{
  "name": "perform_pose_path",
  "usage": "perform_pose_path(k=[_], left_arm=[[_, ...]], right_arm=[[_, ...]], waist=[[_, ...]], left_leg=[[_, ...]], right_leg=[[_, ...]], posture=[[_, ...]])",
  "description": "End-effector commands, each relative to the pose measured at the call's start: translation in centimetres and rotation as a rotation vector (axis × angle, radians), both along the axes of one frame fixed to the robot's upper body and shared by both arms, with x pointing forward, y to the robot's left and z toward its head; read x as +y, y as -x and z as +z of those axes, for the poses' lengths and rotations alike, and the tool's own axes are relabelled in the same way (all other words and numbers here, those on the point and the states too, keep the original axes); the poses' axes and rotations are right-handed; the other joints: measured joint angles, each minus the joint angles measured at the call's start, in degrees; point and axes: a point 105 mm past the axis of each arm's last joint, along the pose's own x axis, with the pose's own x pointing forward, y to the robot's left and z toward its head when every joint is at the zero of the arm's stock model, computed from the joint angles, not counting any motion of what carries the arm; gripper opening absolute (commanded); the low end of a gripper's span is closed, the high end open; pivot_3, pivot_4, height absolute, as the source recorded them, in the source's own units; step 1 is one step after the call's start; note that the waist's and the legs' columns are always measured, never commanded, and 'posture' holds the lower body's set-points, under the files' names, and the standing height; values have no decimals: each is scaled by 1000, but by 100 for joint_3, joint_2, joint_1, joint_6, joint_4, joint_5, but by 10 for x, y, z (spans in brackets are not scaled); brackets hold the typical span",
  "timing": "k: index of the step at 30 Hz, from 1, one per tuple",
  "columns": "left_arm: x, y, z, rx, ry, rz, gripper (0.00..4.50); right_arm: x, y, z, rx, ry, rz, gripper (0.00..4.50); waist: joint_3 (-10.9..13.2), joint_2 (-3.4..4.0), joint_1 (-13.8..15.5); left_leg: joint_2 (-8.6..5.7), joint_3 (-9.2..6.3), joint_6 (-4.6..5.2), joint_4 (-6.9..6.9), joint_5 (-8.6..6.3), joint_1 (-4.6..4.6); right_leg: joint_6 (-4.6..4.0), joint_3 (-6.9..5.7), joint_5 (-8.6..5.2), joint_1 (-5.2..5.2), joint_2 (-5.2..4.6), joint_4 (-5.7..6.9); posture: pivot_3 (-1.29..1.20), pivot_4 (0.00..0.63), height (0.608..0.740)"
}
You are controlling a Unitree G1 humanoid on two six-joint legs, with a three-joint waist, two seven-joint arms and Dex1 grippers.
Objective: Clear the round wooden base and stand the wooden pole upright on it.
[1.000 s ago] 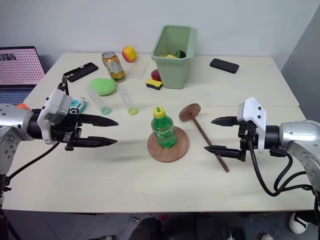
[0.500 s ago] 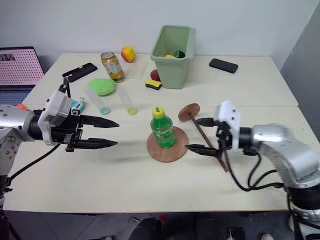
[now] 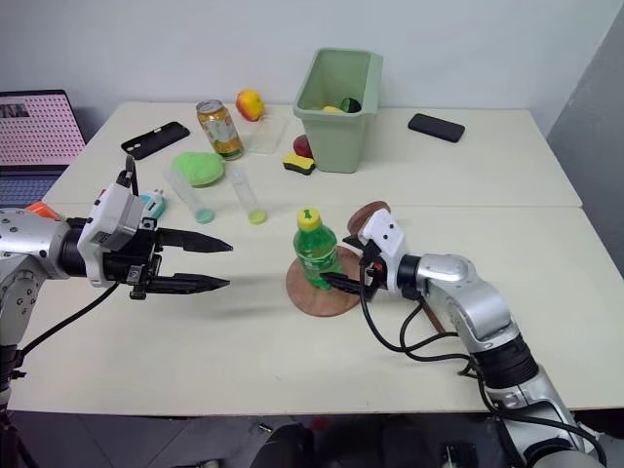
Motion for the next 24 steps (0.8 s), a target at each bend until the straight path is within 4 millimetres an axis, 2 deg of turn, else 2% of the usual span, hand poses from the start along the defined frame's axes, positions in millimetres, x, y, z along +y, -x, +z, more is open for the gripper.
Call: perform_pose_path(k=[1, 6, 14, 23, 24], left_arm=[[3, 1, 11, -53, -9, 12, 2699], [2, 0, 12, -58, -8, 14, 2699], [1, -2, 12, -65, 9, 24, 2699], [0, -2, 11, -64, 16, 31, 2699], [0, -2, 11, -64, 17, 31, 2699]], right_arm=[[10, -2, 11, -48, -50, 17, 4467], [25, -3, 7, -35, -79, 33, 4467], [37, -13, 2, -27, -111, 8, 4467], [54, -14, 2, -26, -142, 41, 4467], [54, -13, 3, -29, -149, 48, 4099]], waist=[[0, 0, -31], [0, 0, -74], [0, 0, -81], [0, 1, -89], [0, 1, -89]], left_leg=[[0, -2, 0, 0, 0, 1], [0, -4, 0, 0, 0, 2], [1, -6, -2, 0, 1, 2], [1, -7, -8, 0, 4, 3], [1, -7, -8, 0, 4, 3]], right_leg=[[0, -1, 0, 1, 2, 1], [0, -1, 0, -2, 5, 7], [0, -2, 0, -3, 7, 7], [0, -2, 0, -4, 7, 9], [0, -2, 0, -4, 7, 9]], posture=[[0, 150, 740], [0, 150, 740], [0, 150, 740], [0, 150, 740], [0, 150, 740]])
